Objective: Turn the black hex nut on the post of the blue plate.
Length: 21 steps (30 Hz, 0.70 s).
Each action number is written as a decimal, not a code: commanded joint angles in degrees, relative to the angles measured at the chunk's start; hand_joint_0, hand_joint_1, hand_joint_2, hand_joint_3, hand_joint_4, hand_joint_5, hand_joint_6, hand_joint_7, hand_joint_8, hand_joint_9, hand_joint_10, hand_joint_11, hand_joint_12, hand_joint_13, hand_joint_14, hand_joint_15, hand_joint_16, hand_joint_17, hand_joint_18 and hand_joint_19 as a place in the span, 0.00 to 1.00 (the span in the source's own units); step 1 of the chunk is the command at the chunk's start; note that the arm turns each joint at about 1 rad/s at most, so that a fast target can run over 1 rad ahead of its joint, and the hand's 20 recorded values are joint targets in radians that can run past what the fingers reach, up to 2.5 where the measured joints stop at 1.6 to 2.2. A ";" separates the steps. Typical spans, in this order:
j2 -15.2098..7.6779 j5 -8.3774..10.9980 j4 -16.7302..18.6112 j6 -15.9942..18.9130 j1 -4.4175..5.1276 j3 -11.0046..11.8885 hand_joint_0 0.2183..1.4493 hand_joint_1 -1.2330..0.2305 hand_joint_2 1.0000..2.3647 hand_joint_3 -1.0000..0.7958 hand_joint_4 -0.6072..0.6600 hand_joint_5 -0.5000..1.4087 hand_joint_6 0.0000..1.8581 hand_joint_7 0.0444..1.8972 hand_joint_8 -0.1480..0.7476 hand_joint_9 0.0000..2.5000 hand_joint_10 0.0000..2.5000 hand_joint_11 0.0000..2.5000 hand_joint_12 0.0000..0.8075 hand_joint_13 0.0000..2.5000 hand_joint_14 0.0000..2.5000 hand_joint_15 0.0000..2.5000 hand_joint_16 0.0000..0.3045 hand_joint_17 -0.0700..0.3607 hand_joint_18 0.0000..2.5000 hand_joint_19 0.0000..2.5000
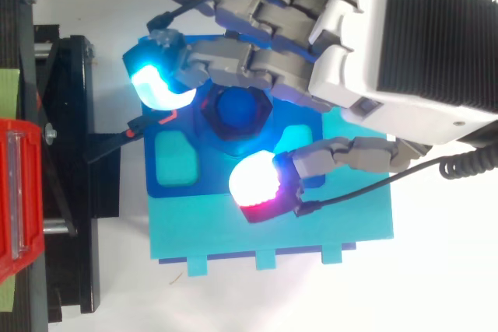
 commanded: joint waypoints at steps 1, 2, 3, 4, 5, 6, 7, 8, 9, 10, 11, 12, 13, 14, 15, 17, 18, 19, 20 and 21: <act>-0.10 -0.34 -0.42 0.07 0.05 0.19 0.10 0.29 0.00 0.28 0.52 0.10 0.27 0.37 0.37 0.00 0.00 0.00 0.46 0.00 0.00 0.00 0.17 0.44 0.00 0.00; -0.10 -1.05 -0.69 0.07 0.05 0.19 0.10 0.29 0.00 0.28 0.52 0.10 0.27 0.37 0.37 0.00 0.00 0.00 0.46 0.00 0.00 0.00 0.18 0.44 0.00 0.00; -0.10 -1.22 -0.86 0.07 0.05 0.19 0.09 0.30 0.00 0.28 0.52 0.10 0.27 0.37 0.37 0.00 0.00 0.00 0.46 0.00 0.00 0.00 0.18 0.45 0.00 0.00; -0.10 -1.66 -1.22 0.07 0.05 0.19 0.09 0.30 0.00 0.28 0.51 0.10 0.27 0.37 0.37 0.00 0.00 0.00 0.47 0.00 0.00 0.00 0.18 0.45 0.00 0.00; -0.10 -2.10 -1.74 0.07 0.05 0.19 0.08 0.30 0.00 0.28 0.51 0.10 0.27 0.36 0.37 0.00 0.00 0.00 0.46 0.00 0.00 0.00 0.18 0.46 0.00 0.00; -0.10 -2.37 -1.92 -0.02 0.05 0.19 0.08 0.29 0.00 0.28 0.50 0.10 0.27 0.36 0.37 0.00 0.00 0.00 0.47 0.00 0.00 0.00 0.19 0.46 0.00 0.00; -0.10 -2.54 -2.09 -0.02 0.05 0.19 0.08 0.29 0.00 0.28 0.49 0.10 0.27 0.36 0.36 0.00 0.00 0.00 0.46 0.00 0.00 0.00 0.19 0.46 0.00 0.00; -0.10 -2.54 -2.09 -0.02 0.05 0.19 0.08 0.28 0.00 0.28 0.48 0.10 0.27 0.36 0.36 0.00 0.00 0.00 0.46 0.00 0.00 0.00 0.19 0.46 0.00 0.00; -0.18 -2.81 -2.27 -0.02 0.05 0.19 0.09 0.26 0.00 0.28 0.47 0.10 0.27 0.35 0.35 0.00 0.00 0.00 0.45 0.00 0.00 0.00 0.18 0.45 0.00 0.00; -0.54 -2.81 -2.27 -0.02 0.05 0.19 0.09 0.25 0.00 0.28 0.43 0.10 0.27 0.35 0.33 0.00 0.00 0.00 0.44 0.00 0.00 0.00 0.18 0.45 0.00 0.00; -0.98 -2.89 -2.27 0.07 0.05 0.19 0.10 0.24 0.00 0.28 0.43 0.10 0.27 0.35 0.33 0.00 0.00 0.00 0.44 0.00 0.00 0.00 0.18 0.45 0.00 0.00; -0.98 -3.07 -1.92 0.07 -0.03 0.19 0.10 0.23 0.00 0.28 0.41 0.10 0.27 0.35 0.32 0.00 0.00 0.00 0.43 0.00 0.00 0.00 0.18 0.44 0.00 0.00; -1.24 -3.25 -1.83 0.07 -0.03 0.19 0.11 0.22 0.00 0.28 0.40 0.10 0.27 0.34 0.31 0.00 0.00 0.00 0.43 0.00 0.00 0.00 0.17 0.44 0.00 0.00; -1.59 -3.33 -1.74 0.07 -0.03 0.19 0.11 0.22 0.00 0.28 0.39 0.10 0.27 0.34 0.31 0.00 0.00 0.00 0.42 0.00 0.00 0.00 0.17 0.44 0.00 0.00; -1.59 -3.25 -1.74 0.25 0.05 0.19 0.12 0.21 0.00 0.28 0.39 0.10 0.27 0.34 0.30 0.00 0.00 0.00 0.41 0.00 0.00 0.00 0.17 0.43 0.00 0.00; -1.59 -3.33 -1.83 0.42 0.05 0.19 0.15 0.21 0.00 0.28 0.38 0.10 0.27 0.34 0.29 0.00 0.00 0.00 0.40 0.00 0.00 0.00 0.16 0.42 0.00 0.00; -1.59 -3.42 -1.74 0.42 -0.03 0.19 0.15 0.21 0.00 0.28 0.38 0.10 0.27 0.34 0.29 0.00 0.00 0.00 0.40 0.00 0.00 0.00 0.16 0.42 0.00 0.00; -1.59 -3.42 -1.74 0.42 0.05 0.19 0.15 0.21 0.00 0.28 0.38 0.10 0.27 0.34 0.29 0.00 0.00 0.00 0.40 0.00 0.00 0.00 0.16 0.42 0.00 0.00; -1.59 -3.42 -1.65 0.42 0.05 0.19 0.15 0.22 0.00 0.28 0.39 0.10 0.27 0.34 0.30 0.00 0.00 0.00 0.41 0.00 0.00 0.00 0.16 0.42 0.00 0.00; -1.59 -3.42 -1.57 0.34 0.05 0.19 0.15 0.23 0.00 0.28 0.40 0.10 0.27 0.34 0.30 0.00 0.00 0.00 0.41 0.00 0.00 0.00 0.16 0.42 0.00 0.00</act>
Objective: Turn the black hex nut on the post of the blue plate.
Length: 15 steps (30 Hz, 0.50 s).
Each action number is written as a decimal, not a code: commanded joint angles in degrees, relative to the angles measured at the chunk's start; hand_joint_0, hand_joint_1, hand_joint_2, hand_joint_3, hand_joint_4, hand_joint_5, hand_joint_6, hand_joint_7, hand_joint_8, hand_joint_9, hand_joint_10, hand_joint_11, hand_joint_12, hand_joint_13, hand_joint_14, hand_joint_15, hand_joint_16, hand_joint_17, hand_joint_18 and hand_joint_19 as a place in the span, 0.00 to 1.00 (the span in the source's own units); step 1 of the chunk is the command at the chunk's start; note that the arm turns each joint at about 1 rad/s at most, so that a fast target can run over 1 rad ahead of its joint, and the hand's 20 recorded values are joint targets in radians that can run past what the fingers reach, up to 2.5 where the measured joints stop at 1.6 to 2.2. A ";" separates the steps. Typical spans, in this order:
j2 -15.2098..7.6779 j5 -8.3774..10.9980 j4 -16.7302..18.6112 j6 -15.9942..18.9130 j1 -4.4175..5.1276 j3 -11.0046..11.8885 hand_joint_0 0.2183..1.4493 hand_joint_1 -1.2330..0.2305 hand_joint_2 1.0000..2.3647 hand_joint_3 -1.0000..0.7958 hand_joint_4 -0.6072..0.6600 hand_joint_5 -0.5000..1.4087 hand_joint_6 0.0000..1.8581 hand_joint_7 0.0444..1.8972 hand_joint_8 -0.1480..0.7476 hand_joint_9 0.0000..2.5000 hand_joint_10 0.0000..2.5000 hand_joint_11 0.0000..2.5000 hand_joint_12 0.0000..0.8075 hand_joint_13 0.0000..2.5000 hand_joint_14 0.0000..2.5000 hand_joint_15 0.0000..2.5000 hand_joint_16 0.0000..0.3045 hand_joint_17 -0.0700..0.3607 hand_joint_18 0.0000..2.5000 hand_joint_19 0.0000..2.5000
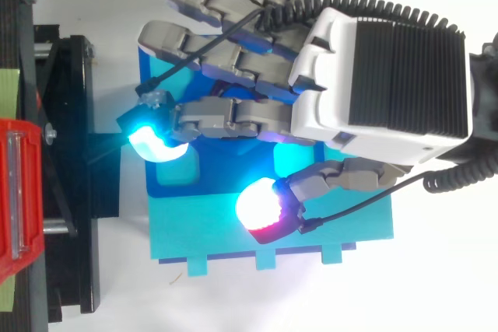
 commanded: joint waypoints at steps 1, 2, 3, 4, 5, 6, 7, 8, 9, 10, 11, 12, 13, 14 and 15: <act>-0.04 -0.05 0.35 -0.13 0.02 0.00 0.15 0.23 0.00 0.28 0.40 0.10 0.27 0.34 0.30 0.00 0.00 0.00 0.41 0.00 0.00 0.00 0.16 0.42 0.00 0.00; -0.04 -0.05 0.44 -0.13 0.02 0.00 0.15 0.23 0.00 0.28 0.40 0.10 0.27 0.34 0.30 0.00 0.00 0.00 0.41 0.00 0.00 0.00 0.16 0.42 0.00 0.00; -0.04 -0.05 0.44 -0.13 0.02 0.09 0.15 0.24 0.00 0.28 0.40 0.10 0.27 0.34 0.31 0.00 0.00 0.00 0.41 0.00 0.00 0.00 0.16 0.42 0.00 0.00; -0.04 -0.05 0.52 -0.13 0.02 0.00 0.15 0.24 0.00 0.28 0.41 0.10 0.27 0.34 0.31 0.00 0.00 0.00 0.41 0.00 0.00 0.00 0.16 0.42 0.00 0.00; -0.04 -0.05 0.52 -0.21 0.02 0.00 0.15 0.25 0.00 0.28 0.41 0.10 0.27 0.34 0.31 0.00 0.00 0.00 0.41 0.00 0.00 0.00 0.16 0.42 0.00 0.00; -0.04 -0.14 0.61 -0.39 0.02 0.00 0.15 0.26 0.00 0.28 0.41 0.10 0.27 0.34 0.31 0.00 0.00 0.00 0.41 0.00 0.00 0.00 0.16 0.42 0.00 0.00; -0.04 -0.14 0.61 -0.48 0.02 0.00 0.15 0.26 0.00 0.28 0.42 0.10 0.27 0.34 0.31 0.00 0.00 0.00 0.41 0.00 0.00 0.00 0.16 0.42 0.00 0.00; -0.04 -0.14 0.70 -0.48 0.11 0.00 0.15 0.27 0.00 0.28 0.42 0.10 0.27 0.34 0.32 0.00 0.00 0.00 0.42 0.00 0.00 0.00 0.16 0.42 0.00 0.00; -0.13 -0.14 0.79 -0.83 0.11 0.00 0.15 0.27 0.00 0.28 0.43 0.10 0.27 0.34 0.32 0.00 0.00 0.00 0.42 0.00 0.00 0.00 0.16 0.42 0.00 0.00; -0.13 -0.14 0.79 -0.92 0.11 0.00 0.15 0.28 0.00 0.28 0.44 0.10 0.27 0.34 0.33 0.00 0.00 0.00 0.42 0.00 0.00 0.00 0.17 0.42 0.00 0.00; -0.04 -0.14 0.79 -1.09 0.02 0.00 0.15 0.28 0.00 0.28 0.44 0.10 0.27 0.34 0.32 0.00 0.00 0.00 0.42 0.00 0.00 0.00 0.16 0.42 0.00 0.00; -0.13 -0.14 0.79 -1.36 0.02 0.00 0.15 0.28 0.00 0.28 0.44 0.10 0.27 0.34 0.32 0.00 0.00 0.00 0.42 0.00 0.00 0.00 0.16 0.42 0.00 0.00; -0.13 -0.14 0.79 -1.44 0.11 0.00 0.15 0.28 0.00 0.28 0.45 0.10 0.27 0.34 0.33 0.00 0.00 0.00 0.42 0.00 0.00 0.00 0.16 0.42 0.00 0.00; -0.04 -0.14 0.79 -1.88 0.11 0.00 0.15 0.29 0.00 0.28 0.45 0.10 0.27 0.34 0.33 0.00 0.00 0.00 0.42 0.00 0.00 0.00 0.16 0.42 0.00 0.00; -0.13 -0.14 0.79 -1.97 0.02 0.00 0.14 0.30 0.00 0.28 0.45 0.10 0.27 0.35 0.33 0.00 0.00 0.00 0.42 0.00 0.00 0.00 0.16 0.42 0.00 0.00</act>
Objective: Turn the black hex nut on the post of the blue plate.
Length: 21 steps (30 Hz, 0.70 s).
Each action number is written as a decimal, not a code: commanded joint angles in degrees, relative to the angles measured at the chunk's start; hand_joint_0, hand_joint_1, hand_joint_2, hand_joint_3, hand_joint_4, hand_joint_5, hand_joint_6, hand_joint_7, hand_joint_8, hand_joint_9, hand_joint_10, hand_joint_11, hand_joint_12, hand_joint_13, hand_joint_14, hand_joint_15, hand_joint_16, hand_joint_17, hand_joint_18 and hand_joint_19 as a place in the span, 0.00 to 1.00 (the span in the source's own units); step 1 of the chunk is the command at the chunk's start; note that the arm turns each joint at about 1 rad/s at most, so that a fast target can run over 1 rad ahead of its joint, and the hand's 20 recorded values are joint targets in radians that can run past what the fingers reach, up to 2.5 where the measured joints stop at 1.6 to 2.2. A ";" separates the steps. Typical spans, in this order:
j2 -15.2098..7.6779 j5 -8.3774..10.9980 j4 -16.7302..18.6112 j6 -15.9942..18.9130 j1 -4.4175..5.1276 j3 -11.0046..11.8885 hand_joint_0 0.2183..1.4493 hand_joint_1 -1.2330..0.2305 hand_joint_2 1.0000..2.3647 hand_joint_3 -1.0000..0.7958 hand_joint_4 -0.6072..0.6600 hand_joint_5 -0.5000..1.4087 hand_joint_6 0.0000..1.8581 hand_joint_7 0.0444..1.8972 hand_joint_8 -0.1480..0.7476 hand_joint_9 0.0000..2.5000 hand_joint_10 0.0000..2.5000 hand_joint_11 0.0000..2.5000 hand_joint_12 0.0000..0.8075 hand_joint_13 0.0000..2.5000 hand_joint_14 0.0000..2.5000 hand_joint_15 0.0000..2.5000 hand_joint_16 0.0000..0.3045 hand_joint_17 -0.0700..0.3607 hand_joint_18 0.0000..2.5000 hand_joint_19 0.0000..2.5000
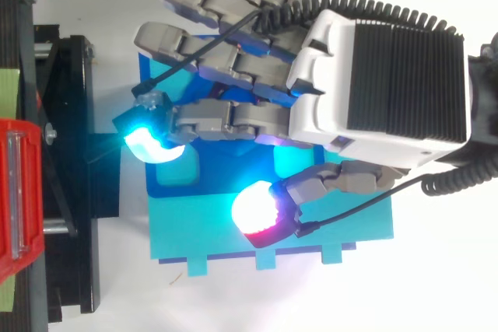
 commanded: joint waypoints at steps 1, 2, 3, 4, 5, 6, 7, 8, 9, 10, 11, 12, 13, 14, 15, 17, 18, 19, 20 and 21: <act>-0.02 -0.17 0.11 -0.81 0.04 0.00 0.14 0.31 0.00 0.28 0.46 0.10 0.27 0.35 0.33 0.00 0.00 0.00 0.42 0.00 0.00 0.00 0.17 0.43 0.00 0.00; -0.11 -0.26 0.11 -0.90 0.04 0.00 0.14 0.32 0.00 0.28 0.46 0.10 0.27 0.35 0.33 0.00 0.00 0.00 0.42 0.00 0.00 0.00 0.17 0.43 0.00 0.00; -0.81 -0.35 0.20 -0.81 0.04 0.00 0.14 0.32 0.00 0.28 0.46 0.10 0.27 0.35 0.33 0.00 0.00 0.00 0.42 0.00 0.00 0.00 0.17 0.43 0.00 0.00; -1.08 -0.43 0.28 -0.81 0.04 0.00 0.14 0.34 0.00 0.28 0.46 0.10 0.27 0.35 0.34 0.00 0.00 0.00 0.43 0.00 0.00 0.00 0.17 0.43 0.00 0.00; -1.08 -0.52 0.37 -0.72 -0.14 0.00 0.14 0.34 0.00 0.28 0.47 0.10 0.27 0.35 0.34 0.00 0.00 0.00 0.43 0.00 0.00 0.00 0.17 0.43 0.00 0.00; -1.16 -0.79 0.81 -0.63 -0.14 0.00 0.15 0.34 0.00 0.28 0.47 0.10 0.27 0.35 0.34 0.00 0.00 0.00 0.43 0.00 0.00 0.00 0.17 0.43 0.00 0.00; -1.34 -0.87 1.25 -0.63 -0.14 0.00 0.15 0.35 0.00 0.28 0.47 0.10 0.27 0.35 0.34 0.00 0.00 0.00 0.43 0.00 0.00 0.00 0.17 0.43 0.00 0.00; -1.34 -0.96 1.25 -0.72 -0.14 0.00 0.15 0.35 0.00 0.28 0.47 0.10 0.27 0.35 0.34 0.00 0.00 0.00 0.43 0.00 0.00 0.00 0.17 0.43 0.00 0.00; -1.34 -0.96 1.34 -0.81 -0.31 0.00 0.15 0.35 0.00 0.28 0.47 0.10 0.27 0.35 0.34 0.00 0.00 0.00 0.42 0.00 0.00 0.00 0.17 0.43 0.00 0.00; -1.34 -0.96 1.43 -0.81 -0.23 0.00 0.15 0.35 0.00 0.28 0.47 0.10 0.27 0.35 0.34 0.00 0.00 0.00 0.42 0.00 0.00 0.00 0.16 0.42 0.00 0.00; -1.34 -0.96 1.43 -0.81 -0.31 0.00 0.15 0.34 0.00 0.28 0.46 0.10 0.27 0.35 0.34 0.00 0.00 0.00 0.42 0.00 0.00 0.00 0.16 0.42 0.00 0.00; -1.34 -0.96 1.34 -0.81 -0.31 0.00 0.16 0.34 0.00 0.28 0.46 0.10 0.27 0.35 0.34 0.00 0.00 0.00 0.42 0.00 0.00 0.00 0.16 0.42 0.00 0.00; -1.69 -1.05 1.16 -0.90 -0.49 0.00 0.16 0.34 0.00 0.28 0.46 0.10 0.27 0.35 0.33 0.00 0.00 0.00 0.42 0.00 0.00 0.00 0.16 0.42 0.00 0.00; -1.69 -1.05 1.16 -0.90 -0.49 0.00 0.16 0.34 0.00 0.28 0.46 0.10 0.27 0.35 0.33 0.00 0.00 0.00 0.42 0.00 0.00 0.00 0.16 0.42 0.00 0.00; -1.78 -1.23 0.99 -0.99 -0.67 0.00 0.17 0.33 0.00 0.28 0.46 0.10 0.27 0.35 0.33 0.00 0.00 0.00 0.41 0.00 0.00 0.00 0.16 0.41 0.00 0.00; -1.78 -1.58 0.99 -1.07 -0.75 0.00 0.17 0.33 0.00 0.28 0.46 0.10 0.27 0.35 0.33 0.00 0.00 0.00 0.41 0.00 0.00 0.00 0.16 0.41 0.00 0.00; -1.78 -1.66 1.07 -1.16 -0.84 0.09 0.18 0.33 0.00 0.28 0.46 0.10 0.27 0.35 0.33 0.00 0.00 0.00 0.41 0.00 0.00 0.00 0.16 0.41 0.00 0.00; -1.78 -1.75 1.07 -1.25 -0.84 0.09 0.18 0.33 0.00 0.28 0.46 0.10 0.27 0.35 0.33 0.00 0.00 0.00 0.41 0.00 0.00 0.00 0.16 0.41 0.00 0.00; -1.78 -1.84 1.07 -1.34 -0.75 0.00 0.18 0.33 0.00 0.28 0.46 0.10 0.27 0.35 0.32 0.00 0.00 0.00 0.41 0.00 0.00 0.00 0.16 0.41 0.00 0.00; -1.78 -1.84 1.07 -1.51 -0.84 0.00 0.18 0.33 0.00 0.28 0.46 0.10 0.27 0.35 0.33 0.00 0.00 0.00 0.41 0.00 0.00 0.00 0.16 0.41 0.00 0.00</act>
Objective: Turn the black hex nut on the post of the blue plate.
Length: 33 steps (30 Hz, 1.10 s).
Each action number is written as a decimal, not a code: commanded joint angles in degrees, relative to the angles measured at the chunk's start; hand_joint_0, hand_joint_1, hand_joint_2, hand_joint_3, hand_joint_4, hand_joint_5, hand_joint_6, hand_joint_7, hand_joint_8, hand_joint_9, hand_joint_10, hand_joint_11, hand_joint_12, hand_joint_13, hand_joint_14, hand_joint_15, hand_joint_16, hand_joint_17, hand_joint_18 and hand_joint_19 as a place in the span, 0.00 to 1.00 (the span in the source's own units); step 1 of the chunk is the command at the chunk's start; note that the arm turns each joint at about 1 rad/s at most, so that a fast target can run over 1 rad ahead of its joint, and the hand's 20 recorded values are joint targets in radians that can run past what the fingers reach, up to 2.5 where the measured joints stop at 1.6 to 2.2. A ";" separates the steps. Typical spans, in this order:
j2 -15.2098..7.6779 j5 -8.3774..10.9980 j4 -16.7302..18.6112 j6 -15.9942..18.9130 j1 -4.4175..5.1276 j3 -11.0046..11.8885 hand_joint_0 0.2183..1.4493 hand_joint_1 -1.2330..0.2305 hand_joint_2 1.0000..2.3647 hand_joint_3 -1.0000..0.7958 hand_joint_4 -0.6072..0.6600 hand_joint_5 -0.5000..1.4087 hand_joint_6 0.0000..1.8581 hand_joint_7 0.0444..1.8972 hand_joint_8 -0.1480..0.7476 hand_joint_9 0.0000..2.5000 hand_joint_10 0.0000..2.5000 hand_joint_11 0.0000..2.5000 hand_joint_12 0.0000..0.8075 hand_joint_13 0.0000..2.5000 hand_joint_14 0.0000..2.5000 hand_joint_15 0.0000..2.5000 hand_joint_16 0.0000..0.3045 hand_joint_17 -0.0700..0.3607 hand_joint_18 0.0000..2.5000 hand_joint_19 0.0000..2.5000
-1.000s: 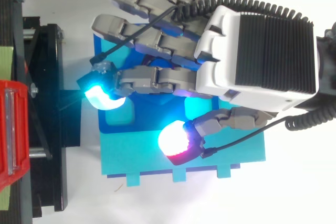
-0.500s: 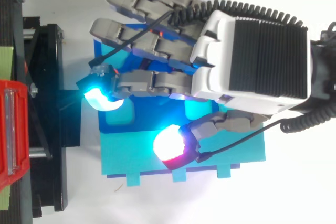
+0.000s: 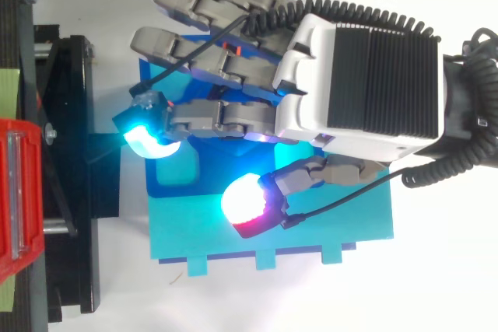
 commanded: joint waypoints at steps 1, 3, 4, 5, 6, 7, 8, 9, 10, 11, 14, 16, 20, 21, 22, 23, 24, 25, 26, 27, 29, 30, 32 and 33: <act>-0.02 -0.20 0.01 -0.38 -0.08 -0.02 0.18 0.33 0.00 0.28 0.47 0.10 0.27 0.35 0.33 0.00 0.00 0.00 0.41 0.00 0.00 0.00 0.16 0.41 0.00 0.00; -0.02 -0.20 0.10 -0.56 -0.17 -0.02 0.18 0.33 0.00 0.28 0.48 0.10 0.27 0.35 0.33 0.00 0.00 0.00 0.41 0.00 0.00 0.00 0.16 0.41 0.00 0.00; -0.02 -0.29 0.10 -0.56 -0.17 -0.02 0.18 0.34 0.00 0.28 0.48 0.10 0.27 0.35 0.33 0.00 0.00 0.00 0.41 0.00 0.00 0.00 0.16 0.41 0.00 0.00; -0.11 -0.20 0.10 -0.56 -0.17 -0.02 0.18 0.34 0.00 0.28 0.48 0.10 0.27 0.35 0.33 0.00 0.00 0.00 0.41 0.00 0.00 0.00 0.16 0.41 0.00 0.00; -0.11 -0.29 -0.08 -0.56 -0.26 -0.02 0.18 0.34 0.00 0.28 0.48 0.10 0.27 0.35 0.33 0.00 0.00 0.00 0.41 0.00 0.00 0.00 0.16 0.41 0.00 0.00; -0.02 -0.38 -0.08 -0.56 -0.34 0.06 0.18 0.34 0.00 0.28 0.48 0.10 0.27 0.35 0.33 0.00 0.00 0.00 0.41 0.00 0.00 0.00 0.16 0.41 0.00 0.00; -0.02 -0.55 -0.08 -0.56 -0.34 -0.02 0.19 0.34 0.00 0.28 0.48 0.10 0.27 0.35 0.33 0.00 0.00 0.00 0.41 0.00 0.00 0.00 0.16 0.41 0.00 0.00; -0.02 -0.55 -0.08 -0.56 -0.43 -0.02 0.19 0.34 0.00 0.28 0.48 0.10 0.27 0.35 0.32 0.00 0.00 0.00 0.40 0.00 0.00 0.00 0.16 0.41 0.00 0.00; -0.11 -0.73 -0.08 -0.56 -0.43 -0.02 0.19 0.34 0.00 0.28 0.48 0.10 0.27 0.35 0.33 0.00 0.00 0.00 0.40 0.00 0.00 0.00 0.15 0.41 0.00 0.00; -0.11 -0.82 0.01 -0.56 -0.43 -0.02 0.20 0.34 0.00 0.28 0.48 0.10 0.27 0.35 0.32 0.00 0.00 0.00 0.40 0.00 0.00 0.00 0.15 0.40 0.00 0.00; -0.11 -0.90 -0.08 -0.74 -0.52 -0.02 0.21 0.34 0.00 0.28 0.48 0.10 0.27 0.35 0.32 0.00 0.00 0.00 0.39 0.00 0.00 0.00 0.15 0.40 0.00 0.00; -0.11 -0.90 -0.08 -1.35 -0.52 -0.02 0.21 0.34 0.00 0.28 0.48 0.10 0.27 0.35 0.32 0.00 0.00 0.00 0.39 0.00 0.00 0.00 0.15 0.40 0.00 0.00; -0.02 -0.90 -0.08 -1.70 -0.61 -0.02 0.21 0.35 0.00 0.28 0.49 0.10 0.27 0.35 0.32 0.00 0.00 0.00 0.40 0.00 0.00 0.00 0.15 0.40 0.00 0.00; -0.02 -0.90 -0.08 -1.70 -0.69 -0.02 0.20 0.35 0.00 0.28 0.49 0.10 0.27 0.35 0.32 0.00 0.00 0.00 0.40 0.00 0.00 0.00 0.15 0.40 0.00 0.00; -0.11 -0.90 -0.08 -1.70 -0.69 -0.02 0.20 0.35 0.00 0.28 0.50 0.10 0.27 0.35 0.33 0.00 0.00 0.00 0.40 0.00 0.00 0.00 0.15 0.41 0.00 0.00; -0.02 -0.90 -0.08 -1.70 -0.78 -0.02 0.20 0.35 0.00 0.28 0.50 0.10 0.27 0.35 0.33 0.00 0.00 0.00 0.40 0.00 0.00 0.00 0.15 0.41 0.00 0.00; -0.02 -0.90 -0.08 -1.70 -0.87 -0.02 0.20 0.35 0.00 0.28 0.51 0.10 0.27 0.36 0.33 0.00 0.00 0.00 0.40 0.00 0.00 0.00 0.15 0.41 0.00 0.00; -0.02 -0.90 -0.08 -1.70 -0.87 -0.02 0.20 0.36 0.00 0.28 0.51 0.10 0.27 0.36 0.33 0.00 0.00 0.00 0.40 0.00 0.00 0.00 0.15 0.41 0.00 0.00; -0.02 -0.90 -0.08 -1.70 -1.05 -0.02 0.19 0.36 0.00 0.28 0.51 0.10 0.27 0.36 0.33 0.00 0.00 0.00 0.40 0.00 0.00 0.00 0.16 0.41 0.00 0.00; -0.02 -0.90 -0.08 -1.70 -1.13 -0.02 0.19 0.36 0.00 0.28 0.51 0.10 0.27 0.36 0.34 0.00 0.00 0.00 0.41 0.00 0.00 0.00 0.16 0.41 0.00 0.00; -0.11 -0.99 -0.17 -1.70 -1.31 -0.02 0.18 0.38 0.00 0.28 0.52 0.10 0.27 0.36 0.34 0.00 0.00 0.00 0.41 0.00 0.00 0.00 0.16 0.42 0.00 0.00; -0.02 -1.08 -0.25 -1.70 -1.31 -0.02 0.17 0.40 0.00 0.28 0.52 0.10 0.27 0.36 0.35 0.00 0.00 0.00 0.42 0.00 0.00 0.00 0.16 0.42 0.00 0.00; -0.11 -1.26 -0.43 -1.70 -1.40 -0.02 0.16 0.42 0.00 0.28 0.53 0.10 0.27 0.36 0.36 0.00 0.00 0.00 0.43 0.00 0.00 0.00 0.17 0.43 0.00 0.00; -0.02 -1.43 -0.52 -1.70 -1.40 -0.02 0.16 0.42 0.00 0.28 0.54 0.10 0.27 0.37 0.36 0.00 0.00 0.00 0.43 0.00 0.00 0.00 0.17 0.43 0.00 0.00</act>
